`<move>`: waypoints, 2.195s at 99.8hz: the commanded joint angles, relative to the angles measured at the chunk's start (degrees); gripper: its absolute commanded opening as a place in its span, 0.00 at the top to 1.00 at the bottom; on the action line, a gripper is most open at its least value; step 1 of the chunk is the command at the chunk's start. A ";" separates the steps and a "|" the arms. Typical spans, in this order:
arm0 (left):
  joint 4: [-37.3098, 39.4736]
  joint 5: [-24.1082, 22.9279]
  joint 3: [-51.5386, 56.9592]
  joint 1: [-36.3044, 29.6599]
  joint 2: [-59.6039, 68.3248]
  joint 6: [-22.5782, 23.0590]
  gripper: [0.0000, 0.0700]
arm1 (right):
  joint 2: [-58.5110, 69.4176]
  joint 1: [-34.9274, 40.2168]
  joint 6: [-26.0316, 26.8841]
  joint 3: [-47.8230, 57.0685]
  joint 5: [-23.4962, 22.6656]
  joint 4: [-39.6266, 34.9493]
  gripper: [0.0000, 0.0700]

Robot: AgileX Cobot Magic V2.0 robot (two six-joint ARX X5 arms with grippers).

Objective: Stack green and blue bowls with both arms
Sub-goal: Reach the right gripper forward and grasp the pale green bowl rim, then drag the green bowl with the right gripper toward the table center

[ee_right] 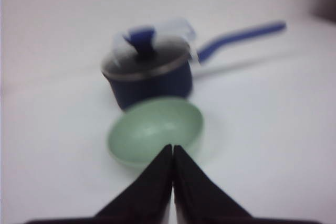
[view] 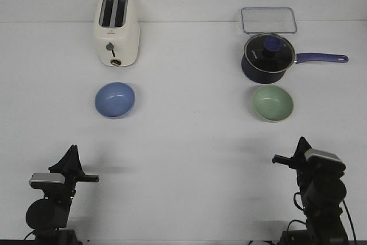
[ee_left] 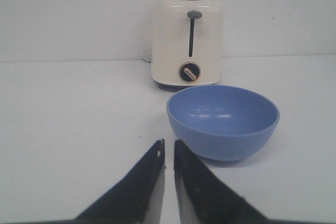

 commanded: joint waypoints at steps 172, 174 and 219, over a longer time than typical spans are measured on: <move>0.61 0.07 -1.16 -0.11 -0.09 -0.11 0.98 | 53.05 -9.79 -8.44 40.52 -24.33 -19.82 1.00; 0.61 0.07 -1.16 -0.11 -0.09 -0.13 0.98 | 52.13 -9.38 -8.44 40.52 -24.74 -20.63 1.00; 0.63 0.07 -1.16 -0.11 -0.09 -0.22 0.98 | 40.89 13.44 -5.64 30.45 -23.58 -23.08 1.00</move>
